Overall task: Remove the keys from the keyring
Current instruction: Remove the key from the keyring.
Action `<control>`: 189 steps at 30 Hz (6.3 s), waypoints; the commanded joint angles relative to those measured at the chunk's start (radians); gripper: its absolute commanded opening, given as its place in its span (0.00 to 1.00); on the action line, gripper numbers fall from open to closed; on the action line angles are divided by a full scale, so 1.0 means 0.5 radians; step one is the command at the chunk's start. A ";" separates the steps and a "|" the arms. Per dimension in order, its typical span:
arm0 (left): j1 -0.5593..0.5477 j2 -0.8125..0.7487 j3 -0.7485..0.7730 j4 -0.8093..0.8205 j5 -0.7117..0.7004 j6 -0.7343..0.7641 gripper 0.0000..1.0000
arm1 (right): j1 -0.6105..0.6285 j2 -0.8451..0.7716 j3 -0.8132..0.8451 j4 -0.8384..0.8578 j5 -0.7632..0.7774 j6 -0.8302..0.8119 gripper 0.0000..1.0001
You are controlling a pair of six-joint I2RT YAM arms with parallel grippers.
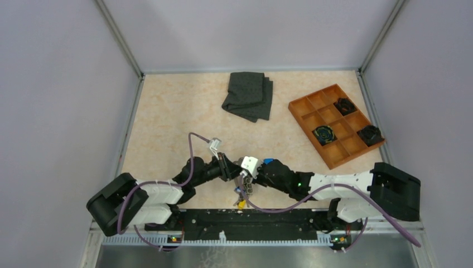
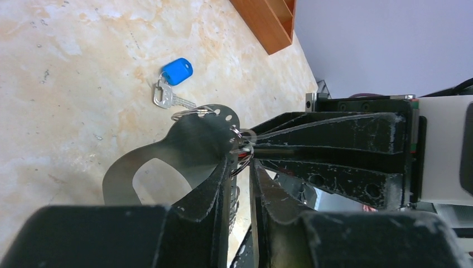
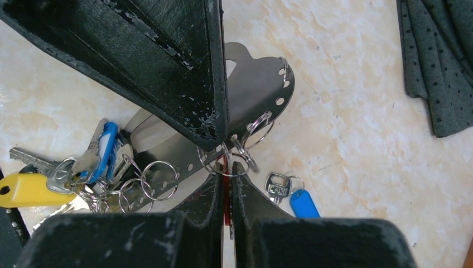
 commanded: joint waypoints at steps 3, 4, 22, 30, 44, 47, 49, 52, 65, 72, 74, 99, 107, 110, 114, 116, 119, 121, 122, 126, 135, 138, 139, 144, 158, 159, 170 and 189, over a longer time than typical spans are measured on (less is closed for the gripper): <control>-0.002 -0.013 -0.030 0.188 0.072 -0.019 0.24 | 0.026 0.014 0.115 0.041 -0.023 -0.007 0.00; -0.003 -0.020 -0.035 0.188 0.062 -0.015 0.25 | 0.028 0.016 0.116 0.043 -0.026 -0.007 0.00; -0.057 -0.012 0.012 0.058 0.010 0.227 0.24 | 0.029 0.066 0.157 0.037 -0.044 -0.016 0.00; -0.065 -0.070 0.084 -0.150 -0.021 0.237 0.07 | 0.031 0.051 0.175 0.005 -0.040 -0.019 0.00; 0.229 -0.272 0.671 -1.455 0.519 0.207 0.00 | 0.116 -0.120 0.163 -0.099 0.148 -0.116 0.00; 0.277 -0.186 0.876 -1.675 0.755 0.220 0.00 | 0.143 -0.152 0.171 -0.079 0.181 -0.159 0.00; 0.304 -0.118 0.988 -1.823 0.902 0.226 0.00 | 0.158 -0.163 0.176 -0.073 0.193 -0.181 0.00; 0.346 0.009 1.120 -1.991 1.206 0.228 0.00 | 0.196 -0.184 0.178 -0.059 0.218 -0.228 0.00; 0.436 0.148 1.289 -2.296 1.737 -0.094 0.00 | 0.220 -0.292 0.125 -0.039 0.404 -0.280 0.00; 0.444 0.092 1.093 -2.044 1.935 -0.690 0.00 | 0.248 -0.394 0.060 0.056 0.400 -0.320 0.00; 0.444 0.055 0.983 -1.800 1.973 -0.918 0.00 | 0.277 -0.410 0.042 0.095 0.406 -0.349 0.00; 0.403 0.550 1.349 -3.166 1.043 0.580 0.06 | 0.390 -0.061 -0.087 0.419 0.179 -0.063 0.00; 0.393 0.549 1.248 -2.914 1.056 0.406 0.30 | 0.400 0.010 -0.125 0.491 0.149 -0.007 0.00; 0.396 0.486 1.192 -2.809 1.103 0.290 0.32 | 0.400 0.008 -0.130 0.478 0.179 0.004 0.00; 0.404 0.328 1.096 -2.656 1.083 0.071 0.33 | 0.403 -0.004 -0.147 0.465 0.194 0.025 0.00; 0.408 0.221 1.021 -2.526 1.066 -0.079 0.34 | 0.401 -0.009 -0.147 0.450 0.199 0.035 0.00; 0.407 0.087 0.853 -2.231 1.083 -0.363 0.33 | 0.402 -0.013 -0.146 0.434 0.200 0.044 0.00; 0.408 0.020 0.777 -2.131 1.062 -0.484 0.31 | 0.400 -0.015 -0.146 0.434 0.210 0.047 0.00; 0.408 -0.010 0.754 -2.127 1.038 -0.506 0.29 | 0.403 -0.012 -0.143 0.429 0.218 0.050 0.00; 0.406 -0.125 0.680 -2.154 0.949 -0.540 0.29 | 0.401 0.015 -0.121 0.394 0.260 0.076 0.00; 0.328 -0.355 0.596 -1.990 0.689 -0.545 0.33 | 0.400 0.039 0.035 0.037 0.360 0.300 0.00; 0.263 -0.419 0.611 -1.985 0.519 -0.485 0.35 | 0.400 0.036 0.095 -0.101 0.387 0.411 0.00; 0.232 -0.433 0.602 -1.961 0.461 -0.474 0.35 | 0.400 0.034 0.109 -0.128 0.393 0.440 0.00; -0.018 -0.439 0.592 -1.856 0.083 -0.242 0.33 | 0.400 0.059 0.166 -0.244 0.401 0.551 0.00; -0.193 -0.526 0.341 -1.609 -0.253 -0.271 0.29 | 0.402 0.149 0.211 -0.263 0.383 0.621 0.00; -0.209 -0.521 0.341 -1.604 -0.267 -0.261 0.29 | 0.401 0.149 0.215 -0.265 0.386 0.628 0.00; -0.323 -0.620 0.213 -1.441 -0.394 -0.194 0.25 | 0.400 0.154 0.207 -0.264 0.385 0.649 0.00; -0.560 -0.695 0.091 -1.244 -0.700 -0.079 0.29 | 0.400 0.163 0.204 -0.257 0.391 0.684 0.00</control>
